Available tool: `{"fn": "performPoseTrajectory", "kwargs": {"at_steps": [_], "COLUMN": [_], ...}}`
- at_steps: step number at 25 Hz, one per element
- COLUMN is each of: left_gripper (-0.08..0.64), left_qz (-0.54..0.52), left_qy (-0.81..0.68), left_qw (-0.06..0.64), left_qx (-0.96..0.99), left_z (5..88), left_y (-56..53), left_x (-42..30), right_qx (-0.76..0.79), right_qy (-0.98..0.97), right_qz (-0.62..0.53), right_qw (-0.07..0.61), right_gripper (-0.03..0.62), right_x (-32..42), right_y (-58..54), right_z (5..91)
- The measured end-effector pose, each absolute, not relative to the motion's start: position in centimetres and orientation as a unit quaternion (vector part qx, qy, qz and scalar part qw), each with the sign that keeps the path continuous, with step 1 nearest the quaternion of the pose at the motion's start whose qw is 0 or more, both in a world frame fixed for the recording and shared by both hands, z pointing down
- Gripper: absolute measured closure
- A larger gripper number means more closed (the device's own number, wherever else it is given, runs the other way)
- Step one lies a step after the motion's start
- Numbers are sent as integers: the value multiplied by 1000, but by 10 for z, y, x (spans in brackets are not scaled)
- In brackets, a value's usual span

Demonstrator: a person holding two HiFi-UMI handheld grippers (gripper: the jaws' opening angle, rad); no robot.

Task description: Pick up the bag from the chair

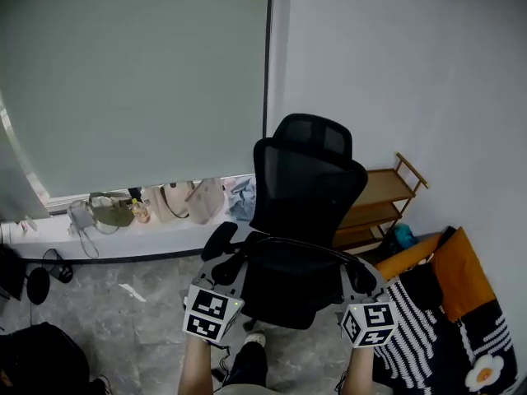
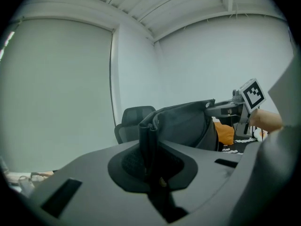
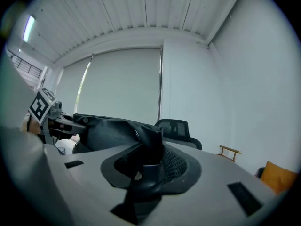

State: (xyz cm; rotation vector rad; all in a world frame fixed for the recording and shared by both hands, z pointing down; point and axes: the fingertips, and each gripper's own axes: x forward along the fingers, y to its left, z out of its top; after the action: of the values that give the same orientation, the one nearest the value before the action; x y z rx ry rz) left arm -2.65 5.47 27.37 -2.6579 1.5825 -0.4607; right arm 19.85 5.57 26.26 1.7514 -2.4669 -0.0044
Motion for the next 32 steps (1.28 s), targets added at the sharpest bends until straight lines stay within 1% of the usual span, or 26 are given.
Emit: {"fn": "performPoseTrajectory", "kwargs": {"at_steps": [10,32], "left_gripper": [525,526], "left_qz": [-132,-130], "left_qy": [510,505], "left_qw": [32,37], "left_qx": [-849,-853], "left_z": [238,232], "left_y": [70,71], "left_x": [-32,-39], "right_qx": [580,581], "right_qy": [-814,-814], "right_qz": [-10,-4], "right_qw": [32,24], "right_gripper": [472,472], "right_x": [193,186], "right_y": [73,72], "right_z": [230,225]}}
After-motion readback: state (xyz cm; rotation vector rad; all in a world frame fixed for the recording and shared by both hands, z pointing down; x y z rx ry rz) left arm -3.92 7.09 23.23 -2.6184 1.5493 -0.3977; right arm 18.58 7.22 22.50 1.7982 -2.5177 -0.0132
